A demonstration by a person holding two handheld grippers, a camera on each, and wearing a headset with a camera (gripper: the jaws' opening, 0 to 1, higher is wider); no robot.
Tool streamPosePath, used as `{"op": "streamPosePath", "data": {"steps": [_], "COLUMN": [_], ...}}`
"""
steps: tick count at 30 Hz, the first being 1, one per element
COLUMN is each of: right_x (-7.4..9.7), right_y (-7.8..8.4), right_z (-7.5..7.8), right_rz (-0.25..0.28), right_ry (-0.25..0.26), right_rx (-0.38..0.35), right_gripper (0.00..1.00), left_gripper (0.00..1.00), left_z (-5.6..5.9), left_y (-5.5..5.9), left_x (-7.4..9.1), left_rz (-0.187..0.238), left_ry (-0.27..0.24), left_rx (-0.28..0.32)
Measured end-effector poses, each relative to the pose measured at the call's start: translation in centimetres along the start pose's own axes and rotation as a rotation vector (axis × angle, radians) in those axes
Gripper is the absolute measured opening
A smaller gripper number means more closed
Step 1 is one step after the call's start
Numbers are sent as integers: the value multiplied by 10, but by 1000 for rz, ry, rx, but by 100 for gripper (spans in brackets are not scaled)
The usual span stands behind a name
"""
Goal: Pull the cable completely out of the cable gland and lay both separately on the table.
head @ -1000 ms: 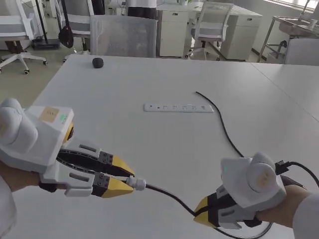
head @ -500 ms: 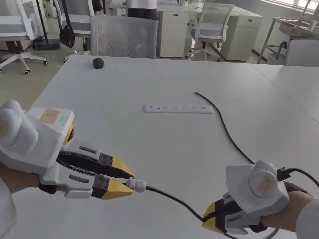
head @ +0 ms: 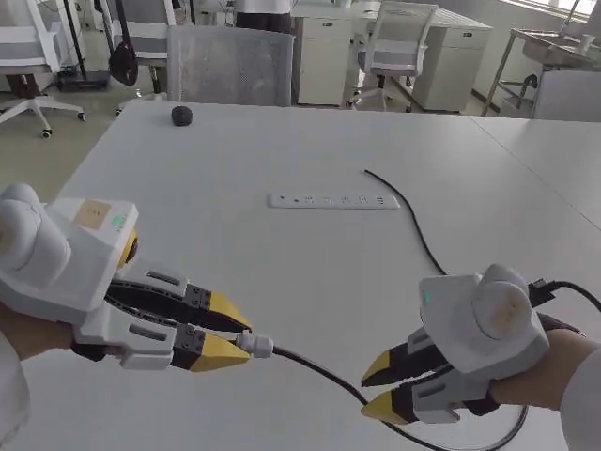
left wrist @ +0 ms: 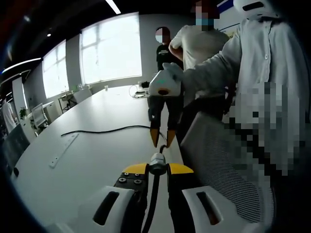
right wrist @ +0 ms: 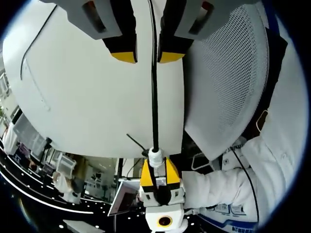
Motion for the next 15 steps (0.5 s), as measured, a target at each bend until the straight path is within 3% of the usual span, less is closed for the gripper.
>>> {"op": "streamPosePath", "data": {"steps": [10,15], "right_x": [7,4], "right_y": [-64,-78], "right_z": [-4,-1], "right_rz": [123,126], "right_ry": [-6,6], "right_rx": [89,115], "right_gripper": [12,10], "left_gripper": [14,14], "left_z": [1,1], "left_y": [-1,-2], "left_x": [-1,-1], "left_rz": [-2,-2], "left_ry": [4,5], "left_rx": [-4,-8]}}
Point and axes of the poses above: the centre of the closed fingertips' face, and the gripper's own axes: x roughly backward along the fingers, z roughly to its right, y roughly out of its underside, the point moved 9 cm from there along x, roughly backward along the fingers, and after that the axes turned 8 degrees about x, right-handed, at the moved point
